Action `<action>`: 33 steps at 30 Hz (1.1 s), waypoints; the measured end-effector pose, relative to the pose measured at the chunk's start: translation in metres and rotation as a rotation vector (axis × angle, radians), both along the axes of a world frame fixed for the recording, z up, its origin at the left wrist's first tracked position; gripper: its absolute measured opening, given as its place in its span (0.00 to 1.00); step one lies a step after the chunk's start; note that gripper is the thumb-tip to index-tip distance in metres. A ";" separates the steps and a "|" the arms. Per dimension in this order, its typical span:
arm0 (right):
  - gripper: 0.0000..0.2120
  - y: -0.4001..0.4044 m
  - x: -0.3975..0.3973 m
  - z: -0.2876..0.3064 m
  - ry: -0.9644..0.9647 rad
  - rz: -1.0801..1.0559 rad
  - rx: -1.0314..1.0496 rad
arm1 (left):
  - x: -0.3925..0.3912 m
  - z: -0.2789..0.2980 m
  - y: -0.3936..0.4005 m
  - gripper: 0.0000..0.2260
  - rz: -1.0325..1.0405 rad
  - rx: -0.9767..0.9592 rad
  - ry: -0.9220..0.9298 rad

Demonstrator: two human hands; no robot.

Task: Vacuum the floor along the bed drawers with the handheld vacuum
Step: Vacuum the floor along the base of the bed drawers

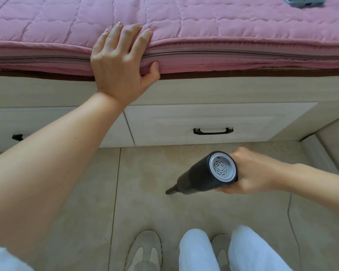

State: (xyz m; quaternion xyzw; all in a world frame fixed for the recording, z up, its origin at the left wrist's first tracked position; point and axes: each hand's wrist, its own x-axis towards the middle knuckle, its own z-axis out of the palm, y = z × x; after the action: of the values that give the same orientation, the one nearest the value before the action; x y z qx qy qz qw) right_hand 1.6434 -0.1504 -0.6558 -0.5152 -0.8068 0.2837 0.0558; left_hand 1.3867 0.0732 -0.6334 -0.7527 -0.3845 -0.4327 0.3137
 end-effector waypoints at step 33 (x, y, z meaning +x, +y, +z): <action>0.16 -0.032 0.047 0.010 -0.074 0.021 -0.184 | 0.085 0.013 -0.020 0.23 -0.022 -0.069 0.076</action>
State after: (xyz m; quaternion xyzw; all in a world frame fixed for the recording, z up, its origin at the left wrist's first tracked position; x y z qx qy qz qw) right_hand 1.6899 -0.1824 -0.6459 -0.5197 -0.7843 0.3380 -0.0248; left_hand 1.4713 0.0532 -0.6209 -0.7831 -0.3790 -0.3937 0.2970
